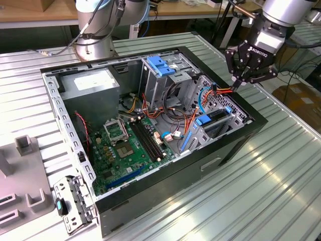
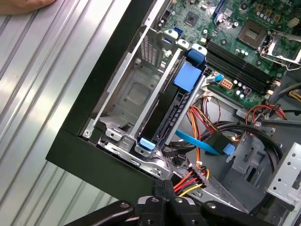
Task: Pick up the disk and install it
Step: 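Insert the first disk wire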
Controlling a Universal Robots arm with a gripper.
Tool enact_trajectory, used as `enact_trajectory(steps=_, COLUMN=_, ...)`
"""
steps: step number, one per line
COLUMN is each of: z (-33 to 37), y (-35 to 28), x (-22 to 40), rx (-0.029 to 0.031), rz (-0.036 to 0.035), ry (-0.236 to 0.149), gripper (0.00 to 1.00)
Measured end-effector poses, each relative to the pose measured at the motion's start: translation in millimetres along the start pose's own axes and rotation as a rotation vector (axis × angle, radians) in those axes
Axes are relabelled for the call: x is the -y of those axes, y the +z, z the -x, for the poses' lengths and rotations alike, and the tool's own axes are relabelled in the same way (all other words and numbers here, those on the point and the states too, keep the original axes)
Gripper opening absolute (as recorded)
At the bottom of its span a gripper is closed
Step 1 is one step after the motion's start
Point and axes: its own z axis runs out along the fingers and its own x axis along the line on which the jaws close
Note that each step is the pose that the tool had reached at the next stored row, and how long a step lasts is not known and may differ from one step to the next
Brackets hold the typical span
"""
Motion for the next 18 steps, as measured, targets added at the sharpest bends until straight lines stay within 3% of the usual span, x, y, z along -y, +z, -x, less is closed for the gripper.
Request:
enact_trajectory(steps=10, z=-0.4, y=0.0, x=2.2, rx=0.0000, rz=0.0000, ry=-0.006, gripper=0.11)
enact_trajectory(steps=12, z=-0.4, y=0.0, x=2.3, rx=0.0001, rz=0.0000, ry=-0.010, gripper=0.17)
enact_trajectory(steps=13, z=-0.5, y=0.0, x=2.4, rx=-0.0001, rz=0.0001, ry=-0.018, gripper=0.17)
enact_trajectory(steps=14, z=-0.6, y=0.0, x=2.5, rx=-0.0002, rz=0.0001, ry=-0.033, gripper=0.24)
enact_trajectory(steps=18, z=-1.2, y=0.7, x=3.6, rx=-0.0002, rz=0.0002, ry=-0.097, gripper=0.24)
